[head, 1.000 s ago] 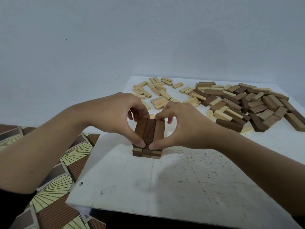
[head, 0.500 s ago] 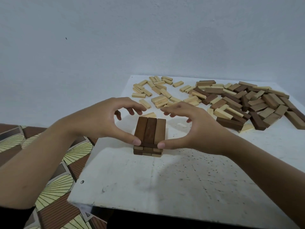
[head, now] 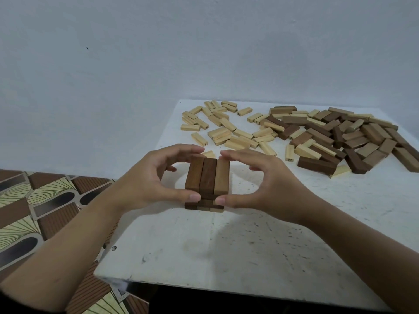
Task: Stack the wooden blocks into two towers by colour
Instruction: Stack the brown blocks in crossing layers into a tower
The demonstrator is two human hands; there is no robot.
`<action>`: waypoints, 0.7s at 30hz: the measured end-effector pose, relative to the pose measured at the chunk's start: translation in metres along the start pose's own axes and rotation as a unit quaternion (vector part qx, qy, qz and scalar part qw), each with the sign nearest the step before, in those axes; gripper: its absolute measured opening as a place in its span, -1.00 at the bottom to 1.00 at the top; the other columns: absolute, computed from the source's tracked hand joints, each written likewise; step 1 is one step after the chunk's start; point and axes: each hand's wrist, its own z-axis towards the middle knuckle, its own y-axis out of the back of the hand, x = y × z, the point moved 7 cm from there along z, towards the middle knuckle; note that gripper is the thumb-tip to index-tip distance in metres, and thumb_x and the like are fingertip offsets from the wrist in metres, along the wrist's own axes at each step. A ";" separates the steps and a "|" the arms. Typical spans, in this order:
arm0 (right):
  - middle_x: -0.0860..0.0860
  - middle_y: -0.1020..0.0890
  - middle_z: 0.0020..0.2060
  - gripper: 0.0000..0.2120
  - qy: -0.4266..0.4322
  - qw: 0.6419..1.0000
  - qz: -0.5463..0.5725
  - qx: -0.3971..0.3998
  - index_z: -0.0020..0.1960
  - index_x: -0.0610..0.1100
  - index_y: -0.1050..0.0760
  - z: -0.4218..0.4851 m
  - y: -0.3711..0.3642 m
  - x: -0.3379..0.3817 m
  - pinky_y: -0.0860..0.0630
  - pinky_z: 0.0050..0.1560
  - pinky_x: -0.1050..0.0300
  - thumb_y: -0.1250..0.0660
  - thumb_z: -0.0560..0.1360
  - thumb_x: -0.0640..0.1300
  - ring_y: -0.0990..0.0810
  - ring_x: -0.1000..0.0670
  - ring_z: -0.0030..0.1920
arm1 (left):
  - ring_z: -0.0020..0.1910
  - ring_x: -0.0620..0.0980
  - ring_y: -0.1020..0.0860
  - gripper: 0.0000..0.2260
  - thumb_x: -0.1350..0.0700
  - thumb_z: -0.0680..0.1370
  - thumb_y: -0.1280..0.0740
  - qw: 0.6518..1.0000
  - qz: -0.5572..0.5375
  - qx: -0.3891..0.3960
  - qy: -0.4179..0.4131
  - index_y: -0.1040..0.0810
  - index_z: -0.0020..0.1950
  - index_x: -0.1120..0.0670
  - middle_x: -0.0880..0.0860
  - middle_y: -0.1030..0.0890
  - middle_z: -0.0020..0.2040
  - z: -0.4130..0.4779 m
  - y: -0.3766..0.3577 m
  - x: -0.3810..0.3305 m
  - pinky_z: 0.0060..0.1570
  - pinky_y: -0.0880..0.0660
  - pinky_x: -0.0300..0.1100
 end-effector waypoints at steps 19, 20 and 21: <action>0.42 -0.43 0.25 -0.17 0.010 1.000 -0.004 -0.003 0.45 0.22 -0.42 0.003 -0.002 -0.001 -0.21 0.21 0.45 -0.51 0.21 0.33 -0.27 0.56 0.21 | 0.41 -0.08 -0.49 -0.31 -0.11 0.29 -0.62 1.000 0.005 -0.021 0.004 -0.51 0.40 -0.17 -0.12 -0.60 0.33 0.001 -0.004 -0.005 0.22 -0.35 -0.02; 0.39 -0.44 0.28 -0.17 0.009 1.000 -0.004 -0.002 0.45 0.22 -0.42 0.003 -0.002 -0.001 -0.23 0.23 0.42 -0.51 0.21 0.33 -0.29 0.53 0.23 | 0.41 -0.07 -0.49 -0.31 -0.11 0.29 -0.62 1.000 0.007 -0.020 0.004 -0.51 0.40 -0.17 -0.12 -0.60 0.33 0.001 -0.004 -0.005 0.22 -0.35 -0.02; 0.37 -0.45 0.31 -0.17 0.008 1.000 -0.004 -0.003 0.46 0.22 -0.42 0.003 -0.002 -0.001 -0.25 0.26 0.37 -0.51 0.21 0.33 -0.31 0.48 0.26 | 0.41 -0.07 -0.49 -0.31 -0.12 0.29 -0.61 1.000 0.008 -0.020 0.004 -0.51 0.40 -0.18 -0.12 -0.60 0.33 0.001 -0.004 -0.005 0.22 -0.35 -0.02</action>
